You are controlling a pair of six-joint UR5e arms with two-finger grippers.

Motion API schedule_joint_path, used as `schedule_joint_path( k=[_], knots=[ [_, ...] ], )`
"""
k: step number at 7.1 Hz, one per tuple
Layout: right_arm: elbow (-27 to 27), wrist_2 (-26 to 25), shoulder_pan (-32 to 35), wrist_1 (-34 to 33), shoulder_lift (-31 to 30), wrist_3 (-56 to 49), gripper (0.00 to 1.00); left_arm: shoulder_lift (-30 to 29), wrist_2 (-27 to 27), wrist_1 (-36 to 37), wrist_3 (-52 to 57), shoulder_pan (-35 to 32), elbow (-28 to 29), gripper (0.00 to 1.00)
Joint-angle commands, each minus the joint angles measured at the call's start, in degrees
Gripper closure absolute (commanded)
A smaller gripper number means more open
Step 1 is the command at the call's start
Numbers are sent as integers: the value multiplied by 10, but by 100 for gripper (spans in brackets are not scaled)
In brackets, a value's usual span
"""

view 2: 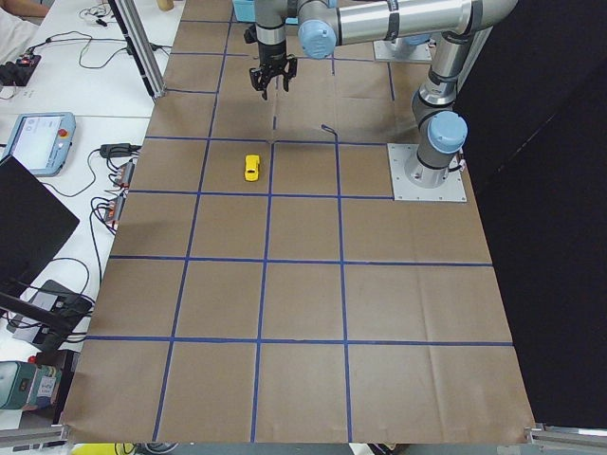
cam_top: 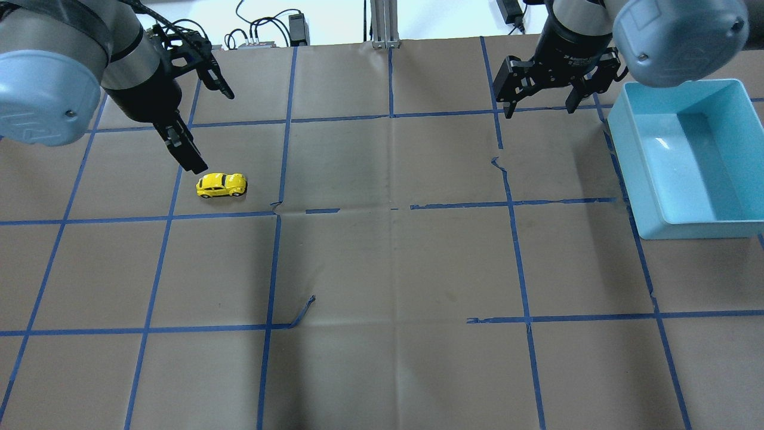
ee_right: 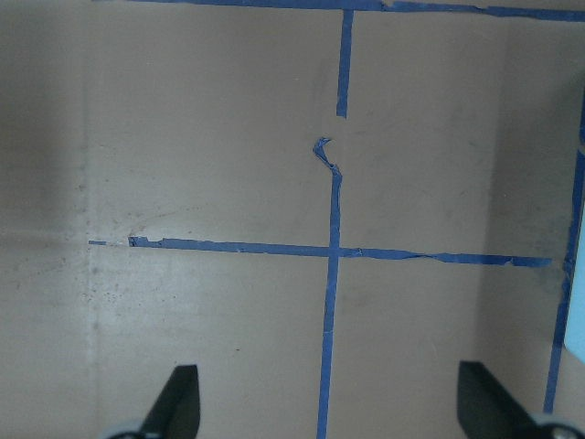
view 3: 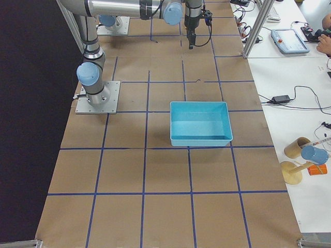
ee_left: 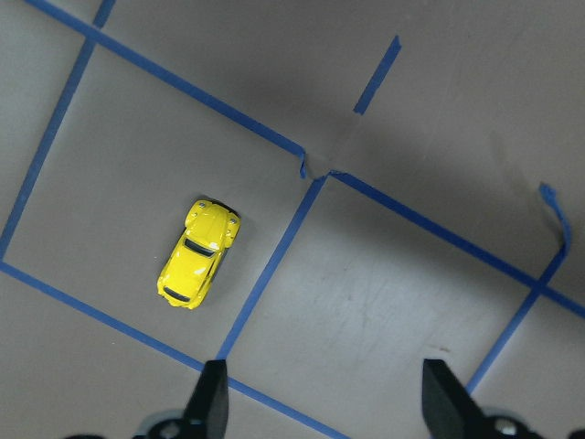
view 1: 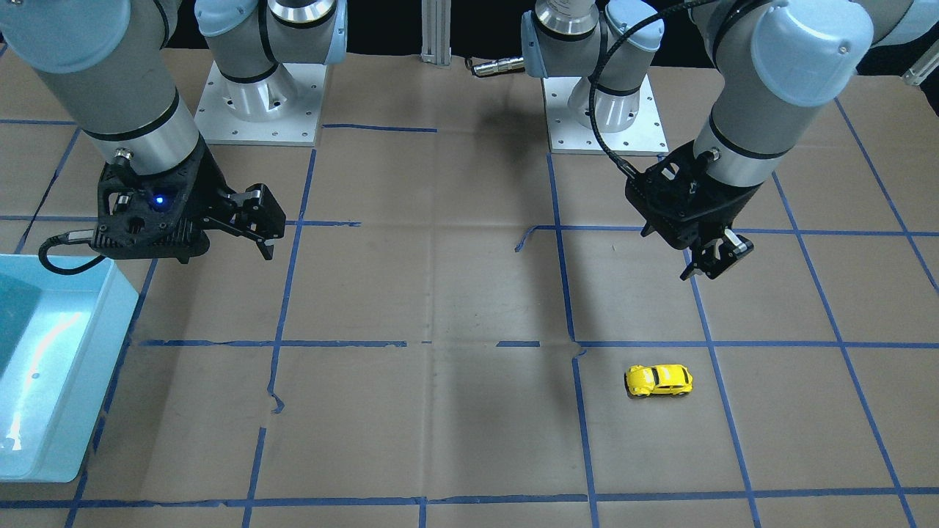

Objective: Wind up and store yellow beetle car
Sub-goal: 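Lower the left gripper down over the yellow beetle car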

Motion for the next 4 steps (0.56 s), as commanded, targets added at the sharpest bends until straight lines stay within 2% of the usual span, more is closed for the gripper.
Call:
schedule_joint_path(
  k=[1, 2, 4],
  knots=[
    [0, -1, 0, -1, 0, 0, 2, -43, -1, 64, 121, 42, -8, 23],
    [0, 0, 0, -1, 0, 0, 2, -61, -1, 75, 174, 50, -22, 23],
    [0, 0, 0, -1, 0, 0, 2, -119, -1, 212, 230, 45, -67, 23]
  ],
)
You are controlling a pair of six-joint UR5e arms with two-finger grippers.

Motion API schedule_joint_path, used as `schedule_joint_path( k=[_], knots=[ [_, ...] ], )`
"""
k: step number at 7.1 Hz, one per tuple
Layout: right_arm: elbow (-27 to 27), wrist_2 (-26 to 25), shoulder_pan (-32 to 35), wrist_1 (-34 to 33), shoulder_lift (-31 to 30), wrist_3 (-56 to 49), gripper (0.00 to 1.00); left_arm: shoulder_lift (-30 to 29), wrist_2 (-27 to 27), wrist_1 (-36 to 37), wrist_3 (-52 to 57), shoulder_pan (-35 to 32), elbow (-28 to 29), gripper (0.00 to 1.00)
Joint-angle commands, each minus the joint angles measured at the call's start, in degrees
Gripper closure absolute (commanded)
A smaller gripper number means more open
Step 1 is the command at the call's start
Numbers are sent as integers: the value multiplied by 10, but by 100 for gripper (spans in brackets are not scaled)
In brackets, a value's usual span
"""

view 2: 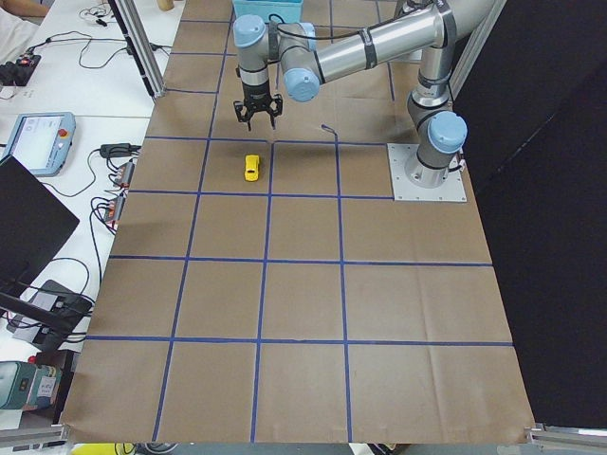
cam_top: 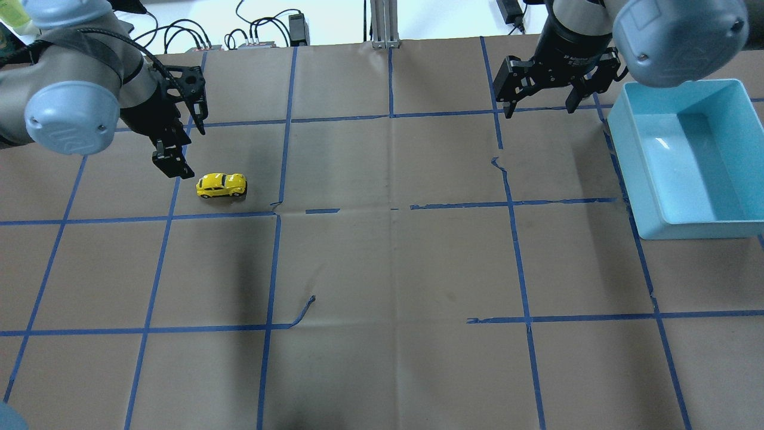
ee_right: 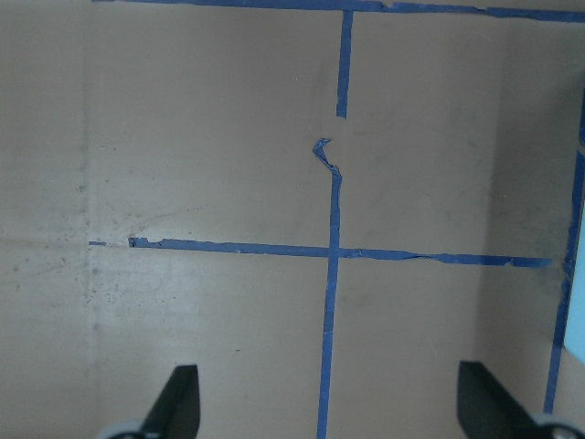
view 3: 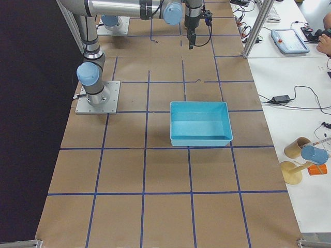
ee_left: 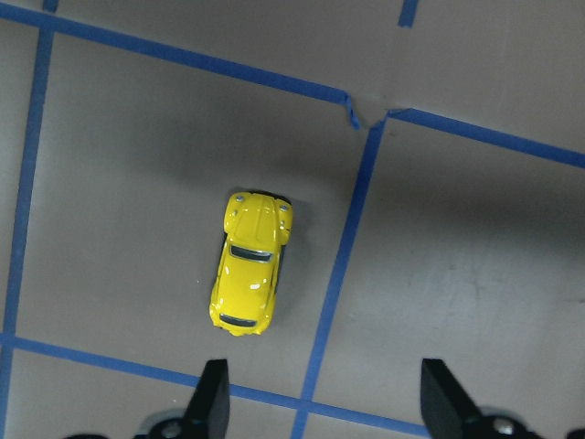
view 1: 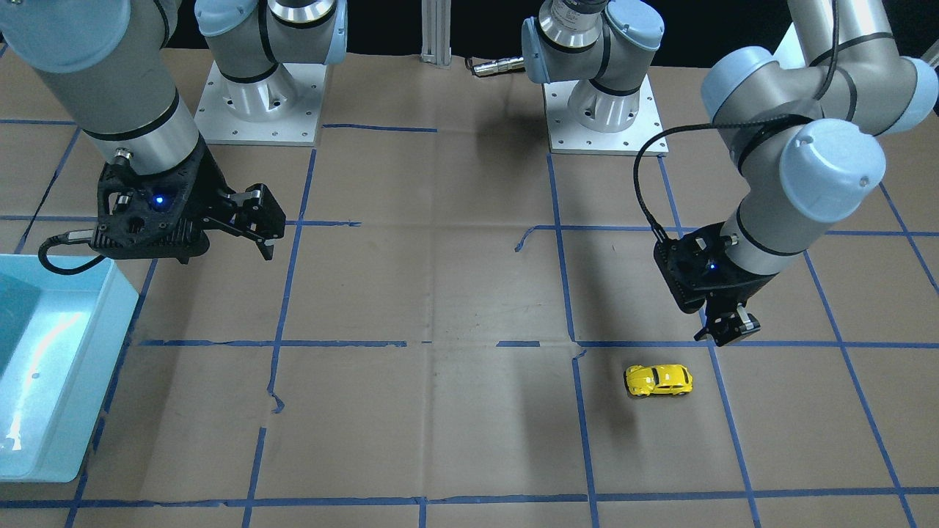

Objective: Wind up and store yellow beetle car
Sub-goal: 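Lower the left gripper down over the yellow beetle car, then close the left gripper on the yellow car and press it down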

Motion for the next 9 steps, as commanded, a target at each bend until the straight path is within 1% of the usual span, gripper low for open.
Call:
schedule_joint_path(
  k=[1, 2, 4, 6, 7, 9],
  knots=[
    [0, 0, 0, 0, 0, 0, 2, -55, 1, 108, 47, -3, -33, 23],
    [0, 0, 0, 0, 0, 1, 2, -59, 1, 108, 94, -3, -37, 23],
    [0, 0, 0, 0, 0, 1, 2, -69, 2, 114, 157, 4, -39, 23],
    [0, 0, 0, 0, 0, 0, 2, -98, 1, 140, 166, 4, -39, 23],
    [0, 0, 0, 0, 0, -1, 2, -98, 0, 154, 166, 5, -39, 23],
    [0, 0, 0, 0, 0, -1, 2, -104, 0, 155, 167, 14, -36, 23]
  ],
)
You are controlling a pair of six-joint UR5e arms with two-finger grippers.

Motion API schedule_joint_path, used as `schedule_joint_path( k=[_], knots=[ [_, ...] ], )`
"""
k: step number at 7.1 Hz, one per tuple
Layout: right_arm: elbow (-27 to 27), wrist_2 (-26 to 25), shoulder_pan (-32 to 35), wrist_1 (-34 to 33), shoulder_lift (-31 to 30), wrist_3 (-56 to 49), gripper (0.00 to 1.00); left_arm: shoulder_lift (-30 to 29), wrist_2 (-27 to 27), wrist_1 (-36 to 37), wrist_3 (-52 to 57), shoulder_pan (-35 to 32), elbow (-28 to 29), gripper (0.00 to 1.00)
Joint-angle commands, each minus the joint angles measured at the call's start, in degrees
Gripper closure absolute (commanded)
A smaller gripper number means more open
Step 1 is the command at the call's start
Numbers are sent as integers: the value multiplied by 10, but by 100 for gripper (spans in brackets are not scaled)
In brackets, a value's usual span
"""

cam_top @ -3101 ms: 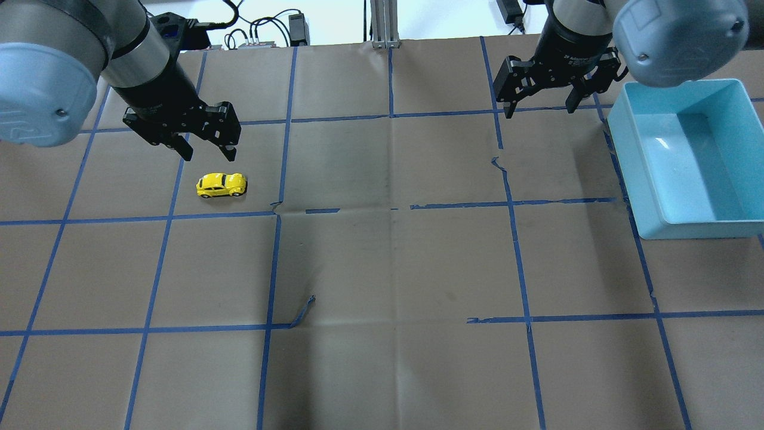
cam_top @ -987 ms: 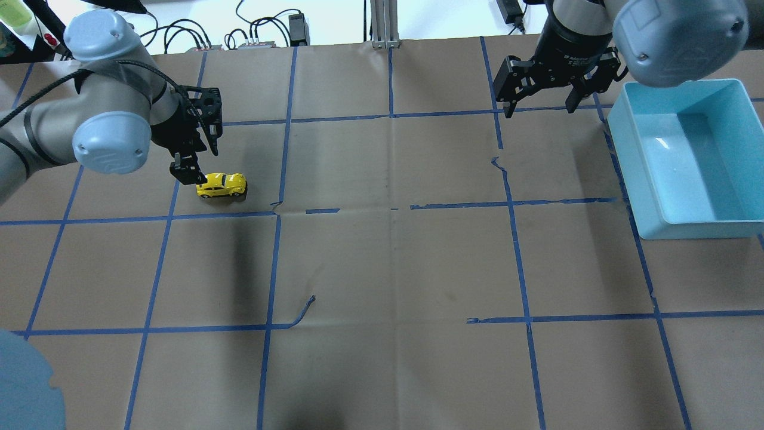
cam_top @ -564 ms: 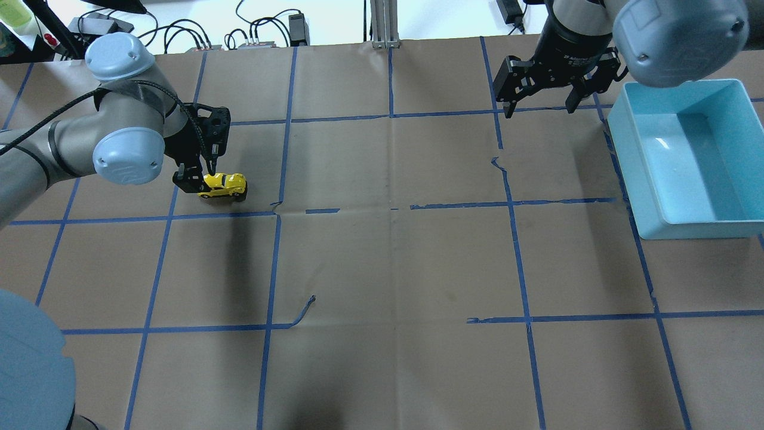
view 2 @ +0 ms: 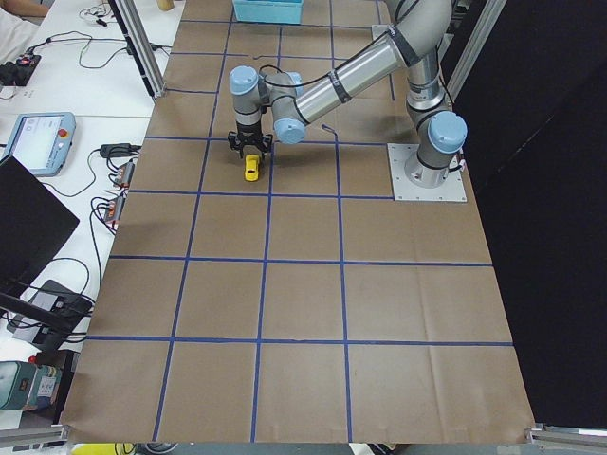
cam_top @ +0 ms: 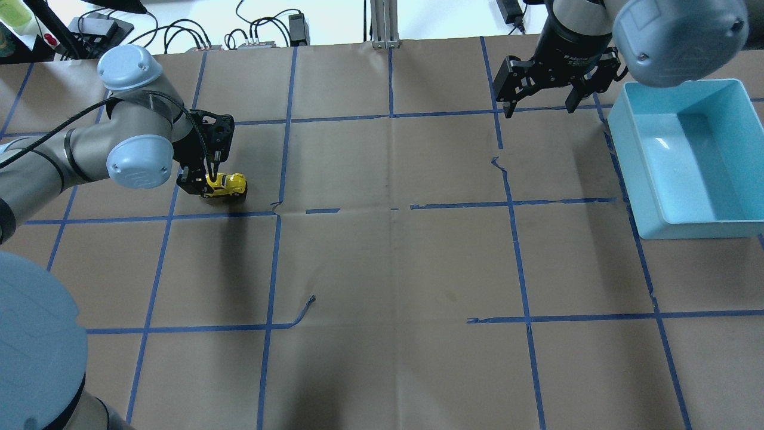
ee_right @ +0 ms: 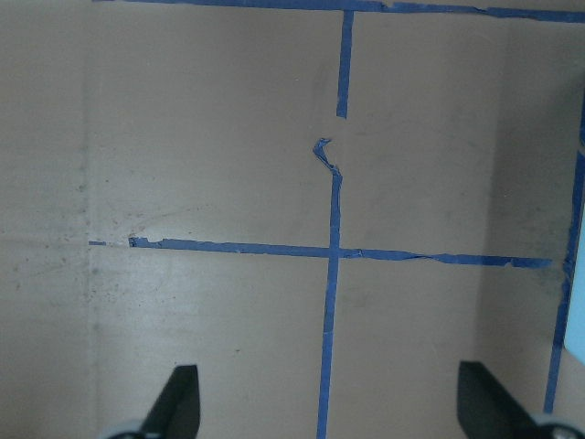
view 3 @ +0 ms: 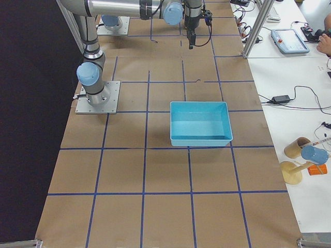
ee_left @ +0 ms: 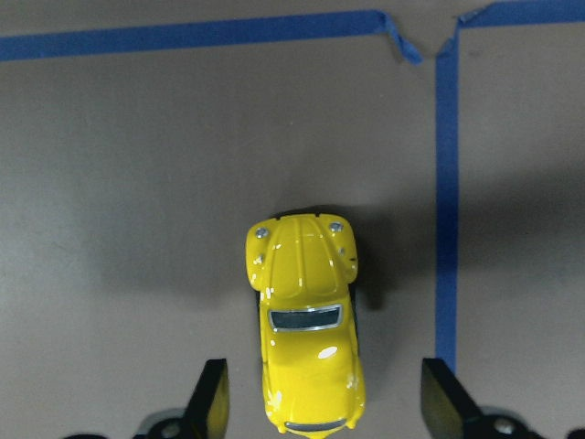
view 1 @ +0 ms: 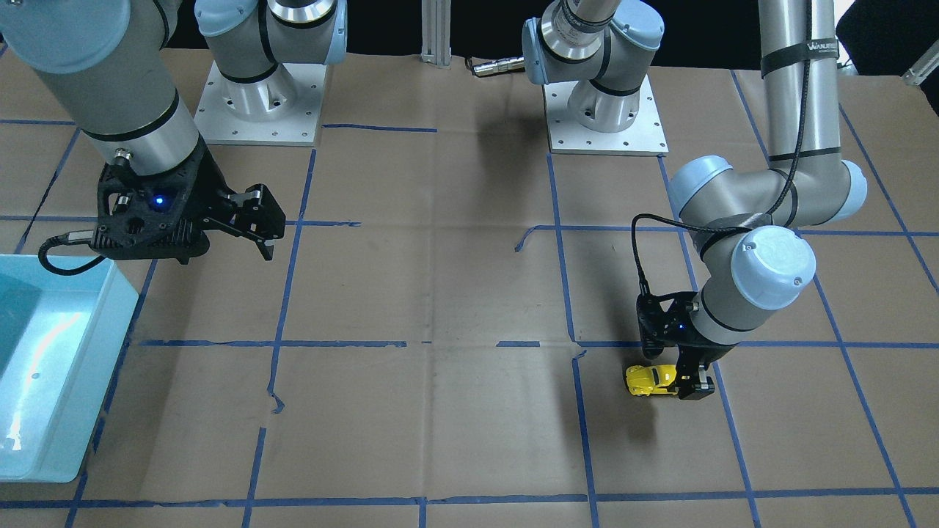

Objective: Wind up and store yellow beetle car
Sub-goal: 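Close the left gripper on the yellow car and press it down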

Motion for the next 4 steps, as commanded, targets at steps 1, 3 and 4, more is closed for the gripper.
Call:
schedule_joint_path(
  k=[1, 3, 4],
  knots=[
    [0, 0, 0, 0, 0, 0, 2, -18, 0, 8, 1, 5, 2, 21],
    [0, 0, 0, 0, 0, 0, 2, -41, -5, 31, -1, 2, -3, 17],
    [0, 0, 0, 0, 0, 0, 2, -39, -3, 29, 0, 2, -3, 20]
  ],
)
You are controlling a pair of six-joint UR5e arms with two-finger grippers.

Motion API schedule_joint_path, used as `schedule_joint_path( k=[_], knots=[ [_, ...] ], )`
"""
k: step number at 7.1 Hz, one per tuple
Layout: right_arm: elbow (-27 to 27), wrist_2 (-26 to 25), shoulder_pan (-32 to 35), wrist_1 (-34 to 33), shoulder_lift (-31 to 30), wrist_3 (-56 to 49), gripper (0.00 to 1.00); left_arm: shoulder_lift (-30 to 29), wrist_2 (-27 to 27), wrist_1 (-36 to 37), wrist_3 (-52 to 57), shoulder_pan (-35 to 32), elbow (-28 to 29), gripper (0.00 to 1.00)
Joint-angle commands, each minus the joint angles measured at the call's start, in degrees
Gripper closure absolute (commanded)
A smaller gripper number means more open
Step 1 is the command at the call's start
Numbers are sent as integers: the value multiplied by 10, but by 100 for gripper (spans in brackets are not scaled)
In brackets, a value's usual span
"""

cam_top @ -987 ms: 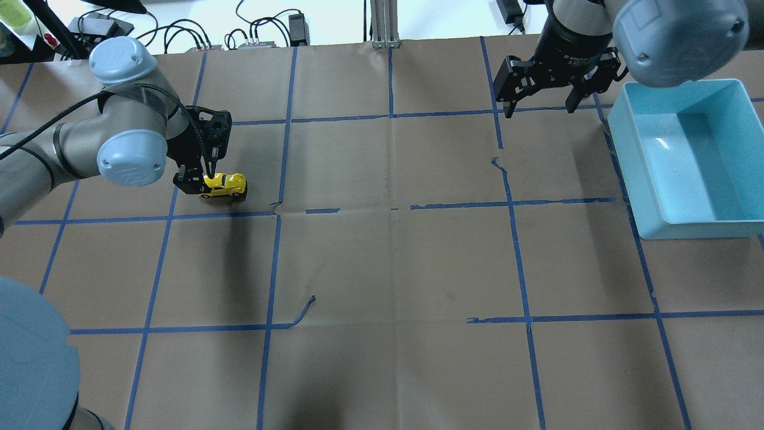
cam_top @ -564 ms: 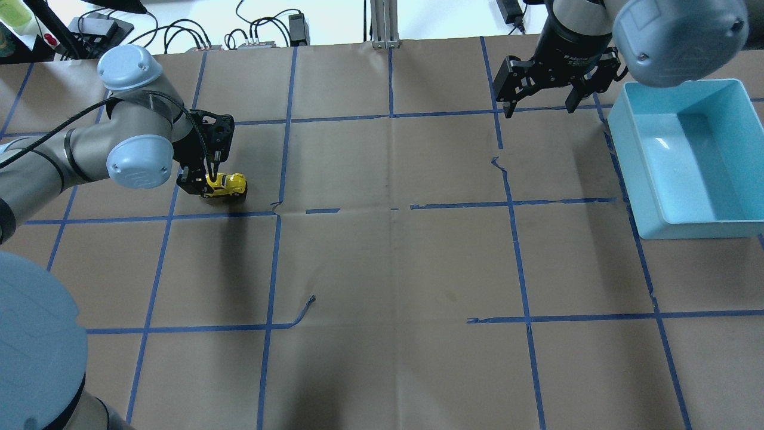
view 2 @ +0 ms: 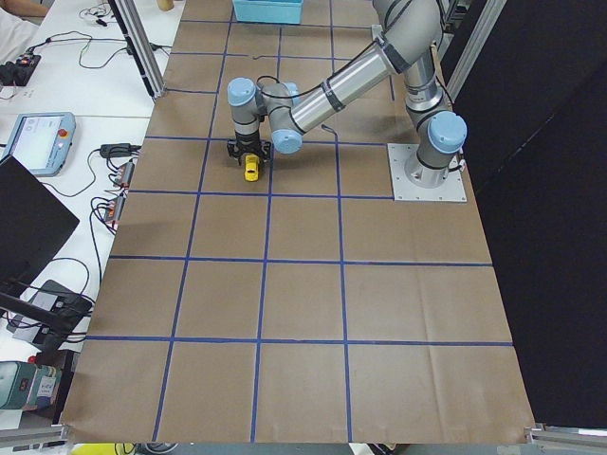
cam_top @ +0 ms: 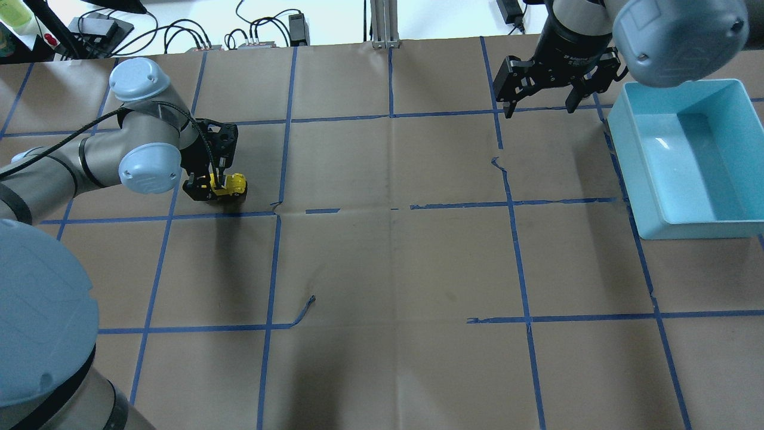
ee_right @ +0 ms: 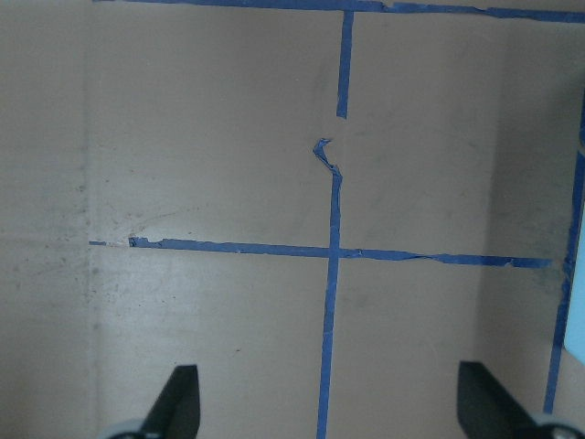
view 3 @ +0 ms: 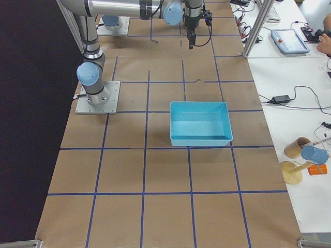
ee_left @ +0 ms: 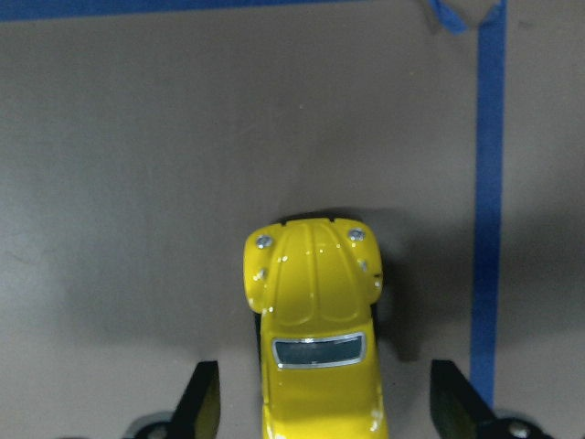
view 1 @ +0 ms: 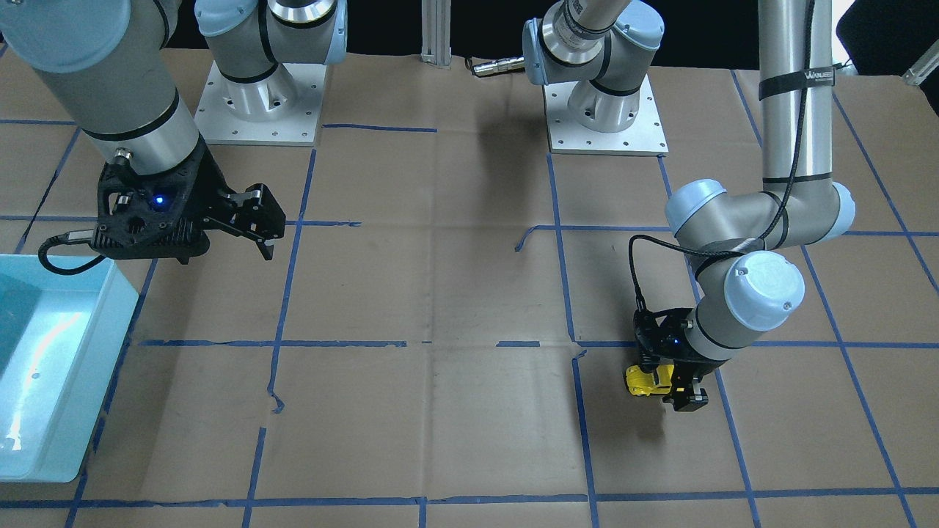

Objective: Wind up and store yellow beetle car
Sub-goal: 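Close the left gripper on the yellow car and press it down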

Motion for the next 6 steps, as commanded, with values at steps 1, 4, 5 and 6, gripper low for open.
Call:
schedule_joint_path(
  k=[1, 4, 5, 6],
  knots=[
    [0, 0, 0, 0, 0, 0, 2, 6, 7, 3, 4, -1, -1, 33],
    [0, 0, 0, 0, 0, 0, 2, 11, 85, 4, 6, -6, 0, 60],
    [0, 0, 0, 0, 0, 0, 2, 15, 85, 4, 7, -6, 2, 62],
    [0, 0, 0, 0, 0, 1, 2, 24, 85, -2, 12, -6, 11, 63]
  ],
)
